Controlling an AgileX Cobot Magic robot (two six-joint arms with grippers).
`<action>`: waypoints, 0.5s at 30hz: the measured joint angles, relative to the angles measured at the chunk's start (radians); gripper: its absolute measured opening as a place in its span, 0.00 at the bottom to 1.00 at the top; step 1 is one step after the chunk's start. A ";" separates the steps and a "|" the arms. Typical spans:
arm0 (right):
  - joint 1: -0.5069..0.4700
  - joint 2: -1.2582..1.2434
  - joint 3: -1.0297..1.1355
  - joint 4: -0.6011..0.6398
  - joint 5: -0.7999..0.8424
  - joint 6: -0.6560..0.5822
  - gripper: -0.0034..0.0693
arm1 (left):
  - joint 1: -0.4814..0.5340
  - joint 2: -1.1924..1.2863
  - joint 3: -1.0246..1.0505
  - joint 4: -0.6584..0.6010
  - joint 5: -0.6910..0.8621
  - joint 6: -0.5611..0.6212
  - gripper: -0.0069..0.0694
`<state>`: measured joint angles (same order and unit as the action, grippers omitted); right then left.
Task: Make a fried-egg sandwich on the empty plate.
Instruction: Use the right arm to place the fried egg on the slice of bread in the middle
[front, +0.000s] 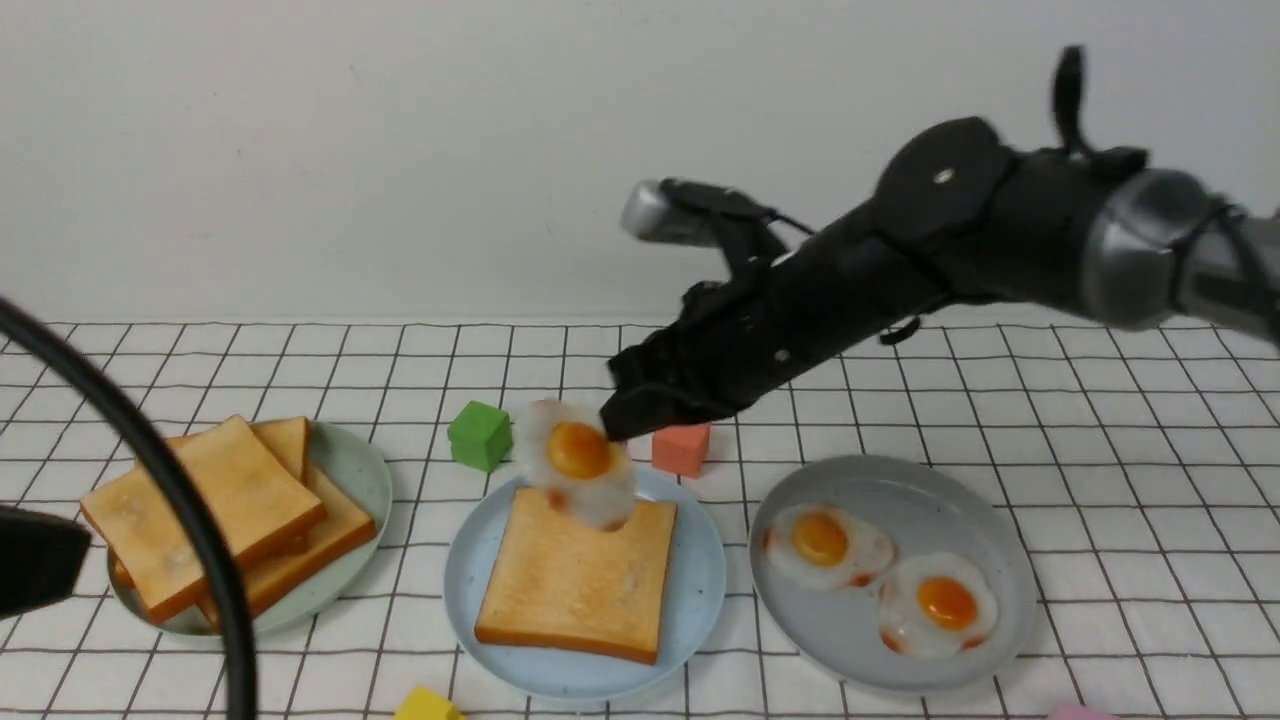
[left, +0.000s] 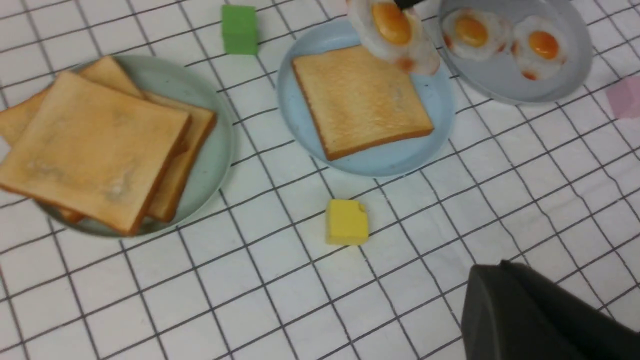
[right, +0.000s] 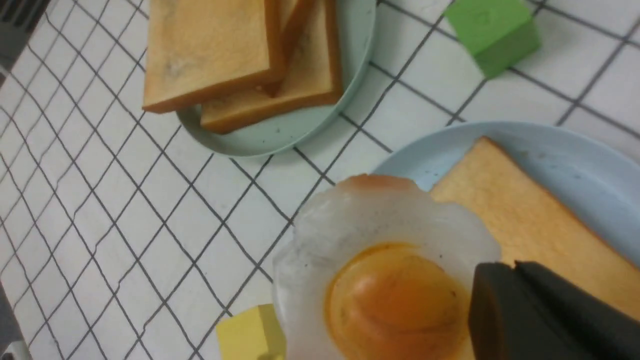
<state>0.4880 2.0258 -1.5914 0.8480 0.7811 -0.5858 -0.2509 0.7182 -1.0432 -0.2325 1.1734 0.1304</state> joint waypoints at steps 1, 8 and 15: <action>0.014 0.023 -0.013 -0.005 -0.004 0.002 0.07 | 0.000 -0.009 0.000 0.009 0.011 -0.007 0.07; 0.034 0.160 -0.029 -0.073 -0.049 0.007 0.10 | 0.000 -0.067 0.000 0.022 0.065 -0.025 0.07; 0.031 0.153 -0.035 -0.098 -0.081 0.008 0.25 | 0.000 -0.069 -0.001 0.022 0.065 -0.021 0.08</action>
<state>0.5193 2.1786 -1.6263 0.7503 0.7003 -0.5781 -0.2509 0.6494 -1.0442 -0.2105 1.2379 0.1094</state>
